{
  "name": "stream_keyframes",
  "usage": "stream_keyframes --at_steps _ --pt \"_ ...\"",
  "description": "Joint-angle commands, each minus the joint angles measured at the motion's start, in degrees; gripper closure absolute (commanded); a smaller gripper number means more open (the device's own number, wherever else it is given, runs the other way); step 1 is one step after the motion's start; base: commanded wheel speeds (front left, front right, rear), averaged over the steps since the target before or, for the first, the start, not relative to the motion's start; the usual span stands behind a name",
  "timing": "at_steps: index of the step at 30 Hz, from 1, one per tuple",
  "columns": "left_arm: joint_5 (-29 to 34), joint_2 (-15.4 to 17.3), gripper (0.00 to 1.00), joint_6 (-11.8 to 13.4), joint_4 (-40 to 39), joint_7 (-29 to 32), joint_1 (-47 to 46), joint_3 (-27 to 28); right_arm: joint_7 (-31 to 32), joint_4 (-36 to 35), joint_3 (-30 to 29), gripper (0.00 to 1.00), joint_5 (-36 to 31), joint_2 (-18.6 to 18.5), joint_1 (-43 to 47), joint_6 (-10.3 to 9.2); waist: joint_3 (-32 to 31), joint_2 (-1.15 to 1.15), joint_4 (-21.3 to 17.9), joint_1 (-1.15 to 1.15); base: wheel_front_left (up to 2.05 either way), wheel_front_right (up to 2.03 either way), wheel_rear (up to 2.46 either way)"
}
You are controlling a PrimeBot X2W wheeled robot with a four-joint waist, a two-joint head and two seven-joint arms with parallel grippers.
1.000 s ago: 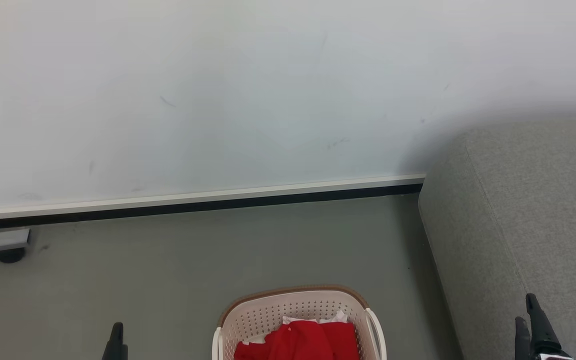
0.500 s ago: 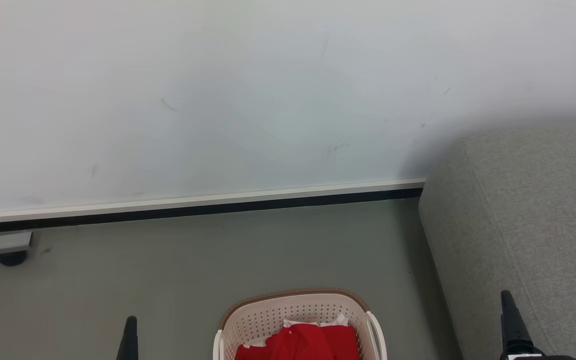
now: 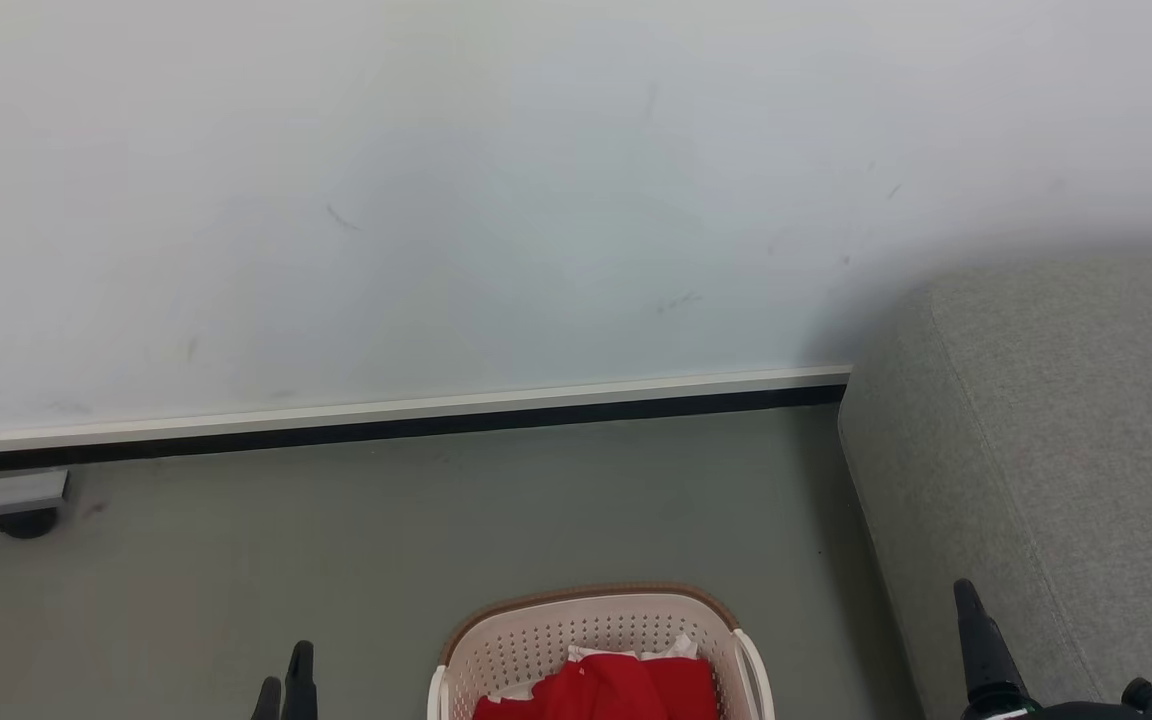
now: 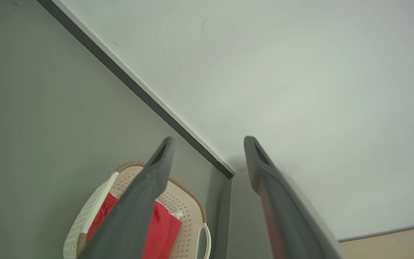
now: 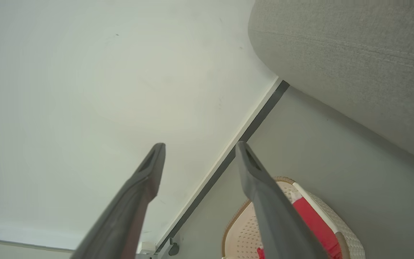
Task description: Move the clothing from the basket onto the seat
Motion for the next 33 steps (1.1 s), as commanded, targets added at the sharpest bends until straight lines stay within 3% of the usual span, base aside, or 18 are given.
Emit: stream_keyframes --at_steps 1,7,20,33 --pt "2.4 0.3 0.00 0.1 -0.6 -0.6 -0.7 0.0 0.4 -0.7 -0.5 0.00 -2.6 0.1 -1.4 0.02 0.0 0.00 0.0 0.00 0.00 0.00 0.00" --pt "10.6 0.8 0.00 0.6 0.0 -1.8 -1.5 -0.7 2.8 -2.3 -1.6 0.00 -11.5 1.3 -0.7 0.03 -0.1 0.00 0.1 0.00 0.00 0.00 0.00" --pt "23.6 2.2 0.00 2.3 -0.6 -3.8 -2.1 -1.4 5.0 -3.6 -3.6 0.00 -22.4 3.5 0.5 0.03 -0.3 0.00 0.2 0.00 0.00 0.00 0.00" --pt "31.2 3.3 0.00 2.2 0.0 -5.4 -1.6 -2.0 6.2 -3.6 -4.8 0.00 -31.2 4.7 0.7 0.04 -0.6 0.00 0.3 0.00 0.00 0.00 0.00"
